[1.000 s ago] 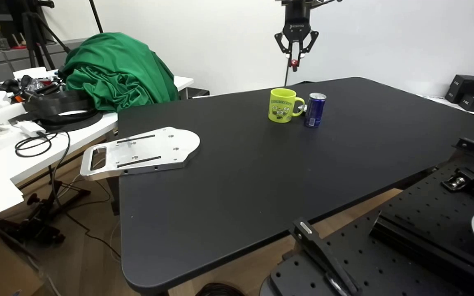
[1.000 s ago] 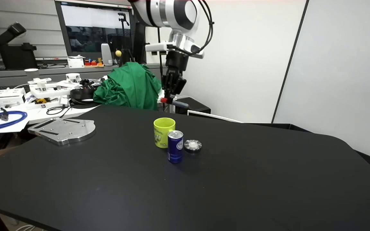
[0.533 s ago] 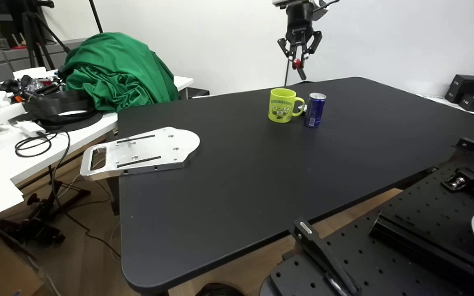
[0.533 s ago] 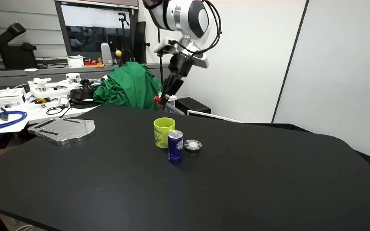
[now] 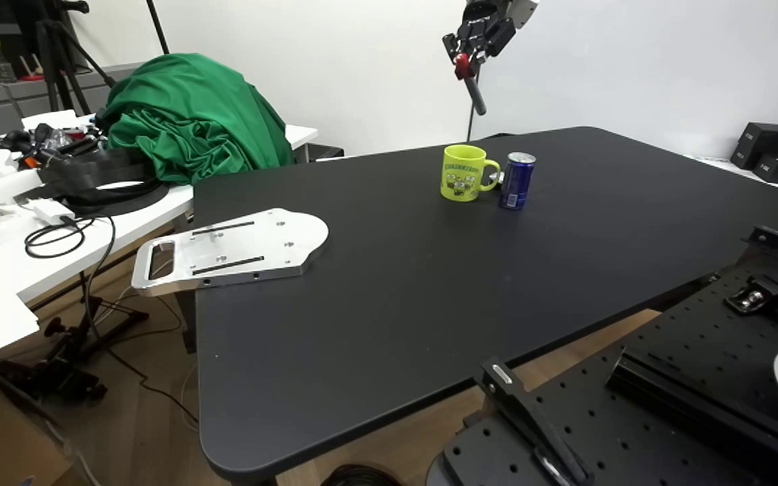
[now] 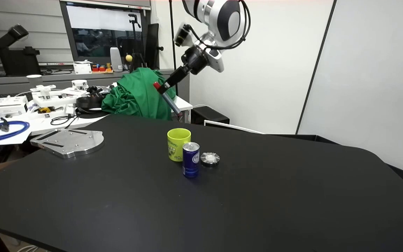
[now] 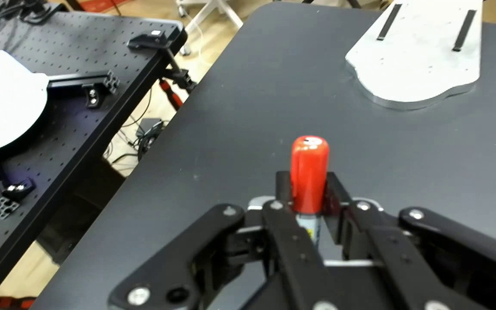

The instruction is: Put the red and grey marker inside the yellow mug

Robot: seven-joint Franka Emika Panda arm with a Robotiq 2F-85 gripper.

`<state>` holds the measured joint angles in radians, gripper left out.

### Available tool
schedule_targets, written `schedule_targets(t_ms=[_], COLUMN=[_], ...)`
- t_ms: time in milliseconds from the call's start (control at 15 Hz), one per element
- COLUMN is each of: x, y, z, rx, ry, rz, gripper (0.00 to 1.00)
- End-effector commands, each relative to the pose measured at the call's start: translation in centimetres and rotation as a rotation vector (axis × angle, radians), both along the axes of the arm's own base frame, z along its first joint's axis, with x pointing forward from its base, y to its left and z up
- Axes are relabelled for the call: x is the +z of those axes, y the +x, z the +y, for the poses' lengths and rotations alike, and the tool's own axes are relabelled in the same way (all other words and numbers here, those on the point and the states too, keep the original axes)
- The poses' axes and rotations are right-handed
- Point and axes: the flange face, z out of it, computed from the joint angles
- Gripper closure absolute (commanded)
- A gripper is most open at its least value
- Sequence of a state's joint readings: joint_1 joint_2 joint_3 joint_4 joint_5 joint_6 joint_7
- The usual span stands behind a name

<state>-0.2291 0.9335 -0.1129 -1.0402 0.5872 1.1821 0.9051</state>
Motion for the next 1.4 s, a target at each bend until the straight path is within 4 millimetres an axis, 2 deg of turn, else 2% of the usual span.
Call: schedule_targets(t_ms=[0,333,667,867,1067,1133,1267,1333], x=[-1.7,-6.0,-9.8,-11.5,-12.1,-11.9,-11.1,-10.5], y=[1.0,1.4,1.1,0.8,0.7,0.8,1.2,1.4], z=[-2.1,-3.6,-3.8,-3.9,-3.7,-3.5,-3.1,-2.9], rx=[-0.144,-0.241,-0.247,-0.243,-0.23,-0.218,-0.21,-0.206], ry=[0.128,0.236,0.245,0.242,0.247,0.254,0.264,0.269], rz=[0.004,-0.064,-0.109,-0.117,-0.124,-0.127,-0.142,-0.15], gripper=[0.94,0.94,0.94,0.94,0.94,0.53,0.48,0.4])
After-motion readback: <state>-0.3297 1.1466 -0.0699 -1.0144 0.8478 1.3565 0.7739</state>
